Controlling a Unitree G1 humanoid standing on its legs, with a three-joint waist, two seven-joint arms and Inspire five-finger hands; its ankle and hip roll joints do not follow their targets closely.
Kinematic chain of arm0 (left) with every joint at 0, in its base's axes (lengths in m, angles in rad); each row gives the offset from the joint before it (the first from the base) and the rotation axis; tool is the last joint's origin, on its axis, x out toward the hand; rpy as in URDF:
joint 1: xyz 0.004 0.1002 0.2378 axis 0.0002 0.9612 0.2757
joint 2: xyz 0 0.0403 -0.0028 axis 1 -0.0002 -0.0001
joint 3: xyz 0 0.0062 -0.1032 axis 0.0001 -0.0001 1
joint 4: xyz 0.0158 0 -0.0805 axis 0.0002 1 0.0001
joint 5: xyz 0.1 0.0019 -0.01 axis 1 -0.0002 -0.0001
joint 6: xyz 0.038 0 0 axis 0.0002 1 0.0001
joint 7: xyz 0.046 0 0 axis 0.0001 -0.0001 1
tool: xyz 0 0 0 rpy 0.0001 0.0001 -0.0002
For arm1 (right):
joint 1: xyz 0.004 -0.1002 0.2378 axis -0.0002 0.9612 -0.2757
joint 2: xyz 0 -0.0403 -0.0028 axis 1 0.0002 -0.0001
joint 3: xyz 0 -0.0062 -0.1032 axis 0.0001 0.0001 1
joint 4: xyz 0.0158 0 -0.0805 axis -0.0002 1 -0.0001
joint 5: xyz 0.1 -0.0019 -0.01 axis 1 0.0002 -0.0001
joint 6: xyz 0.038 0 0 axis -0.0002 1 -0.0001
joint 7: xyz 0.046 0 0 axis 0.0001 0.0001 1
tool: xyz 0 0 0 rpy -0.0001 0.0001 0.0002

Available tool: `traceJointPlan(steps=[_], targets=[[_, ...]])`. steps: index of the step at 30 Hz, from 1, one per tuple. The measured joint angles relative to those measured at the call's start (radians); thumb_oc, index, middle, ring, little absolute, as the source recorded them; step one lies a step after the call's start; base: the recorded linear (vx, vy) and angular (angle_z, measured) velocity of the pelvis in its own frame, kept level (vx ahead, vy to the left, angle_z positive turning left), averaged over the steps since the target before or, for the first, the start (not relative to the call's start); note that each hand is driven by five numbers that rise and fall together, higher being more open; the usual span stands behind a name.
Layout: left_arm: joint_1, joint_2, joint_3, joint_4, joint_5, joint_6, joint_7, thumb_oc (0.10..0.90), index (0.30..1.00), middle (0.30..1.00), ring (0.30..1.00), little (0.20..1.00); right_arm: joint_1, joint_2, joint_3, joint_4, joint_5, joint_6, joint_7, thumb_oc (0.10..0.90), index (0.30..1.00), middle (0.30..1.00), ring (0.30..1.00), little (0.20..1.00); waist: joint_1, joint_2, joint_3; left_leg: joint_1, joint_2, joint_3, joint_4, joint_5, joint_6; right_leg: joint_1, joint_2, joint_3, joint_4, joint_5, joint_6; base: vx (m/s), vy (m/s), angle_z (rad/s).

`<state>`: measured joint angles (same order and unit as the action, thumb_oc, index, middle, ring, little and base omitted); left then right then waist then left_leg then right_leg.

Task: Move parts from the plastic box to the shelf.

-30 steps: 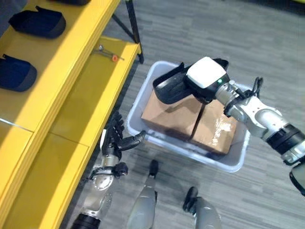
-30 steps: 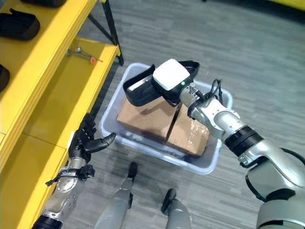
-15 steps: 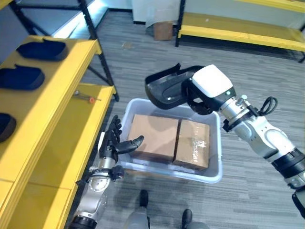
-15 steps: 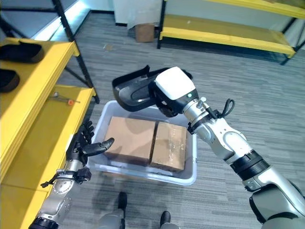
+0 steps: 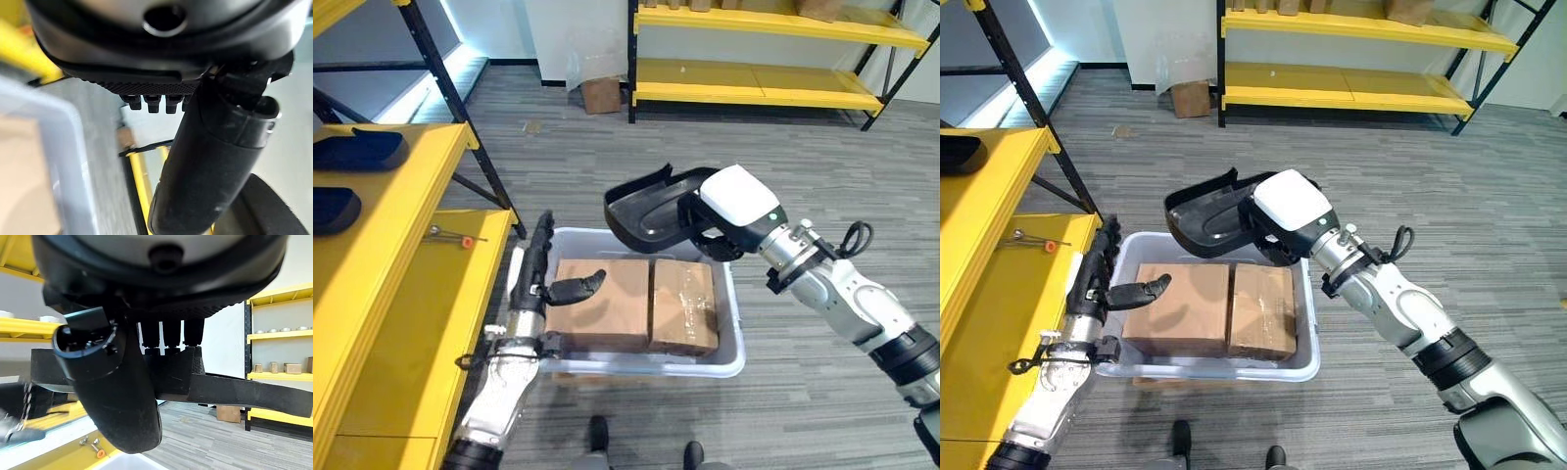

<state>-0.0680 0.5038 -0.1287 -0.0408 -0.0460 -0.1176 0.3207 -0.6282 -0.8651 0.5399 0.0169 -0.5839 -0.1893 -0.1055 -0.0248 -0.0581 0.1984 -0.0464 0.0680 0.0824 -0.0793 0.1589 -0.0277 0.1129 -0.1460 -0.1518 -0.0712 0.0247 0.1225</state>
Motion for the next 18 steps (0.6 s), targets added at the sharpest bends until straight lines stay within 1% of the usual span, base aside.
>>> traceJointPlan(steps=[6,10,11,12,13,15,18], targets=[[-0.040,0.084,0.011,-0.017,0.234,-0.003,0.070,0.900,1.000,1.000,1.000,1.000,0.000,-0.007,0.000,-0.013,0.034,-0.025,0.001,0.400,0.300,0.300,0.300,0.300,0.000,-0.002,-0.001,0.002,0.000,0.006,0.000,0.000,-0.001,0.000,0.002,0.005,-0.001,0.002,0.001,0.01,0.001,-0.01],[-0.043,0.117,0.011,-0.022,0.419,-0.013,0.124,0.900,1.000,1.000,1.000,1.000,0.000,-0.008,0.001,-0.014,0.037,-0.037,0.001,0.400,0.300,0.300,0.300,0.300,0.000,-0.003,-0.002,0.006,0.000,0.010,0.000,-0.001,-0.002,0.004,0.002,0.008,-0.006,0.005,0.001,0.01,0.001,-0.02],[-0.043,0.125,0.003,-0.029,0.464,-0.014,0.136,0.900,1.000,1.000,1.000,1.000,0.000,-0.008,0.001,-0.014,0.037,-0.039,0.001,0.400,0.300,0.300,0.300,0.300,0.000,-0.004,-0.003,0.006,0.000,0.009,0.000,-0.001,-0.002,0.005,0.002,0.008,-0.007,0.005,0.001,0.00,0.000,0.00],[-0.043,0.129,-0.001,-0.034,0.476,-0.014,0.139,0.900,1.000,1.000,1.000,1.000,0.000,-0.008,0.001,-0.015,0.037,-0.040,0.001,0.400,0.300,0.300,0.300,0.300,0.000,-0.004,-0.003,0.006,0.000,0.009,0.000,-0.001,-0.002,0.004,0.002,0.008,-0.007,0.005,0.001,0.00,0.000,0.00],[-0.046,0.152,-0.025,-0.052,0.531,-0.016,0.153,0.900,1.000,1.000,1.000,1.000,0.000,-0.010,0.002,-0.015,0.037,-0.046,0.001,0.400,0.300,0.300,0.300,0.300,0.000,-0.006,-0.004,0.005,0.000,0.009,0.000,-0.001,-0.002,0.003,0.002,0.008,-0.006,0.006,0.001,0.00,0.000,0.00],[-0.055,0.157,-0.041,-0.056,0.571,-0.028,0.153,0.900,1.000,1.000,1.000,1.000,0.000,-0.011,0.003,-0.015,0.037,-0.048,0.001,0.400,0.300,0.300,0.300,0.300,-0.001,-0.007,-0.005,0.005,0.000,0.009,0.000,-0.004,-0.003,0.004,0.002,0.008,-0.007,0.006,0.001,0.00,0.000,0.00],[-0.075,0.157,-0.074,-0.057,0.576,-0.039,0.153,0.900,1.000,1.000,1.000,1.000,0.000,-0.011,0.005,-0.016,0.037,-0.048,0.001,0.400,0.300,0.300,0.300,0.300,-0.002,-0.012,-0.009,0.004,-0.001,0.010,0.000,-0.006,-0.003,0.004,0.002,0.009,-0.010,0.008,0.001,0.00,0.000,-0.01]])
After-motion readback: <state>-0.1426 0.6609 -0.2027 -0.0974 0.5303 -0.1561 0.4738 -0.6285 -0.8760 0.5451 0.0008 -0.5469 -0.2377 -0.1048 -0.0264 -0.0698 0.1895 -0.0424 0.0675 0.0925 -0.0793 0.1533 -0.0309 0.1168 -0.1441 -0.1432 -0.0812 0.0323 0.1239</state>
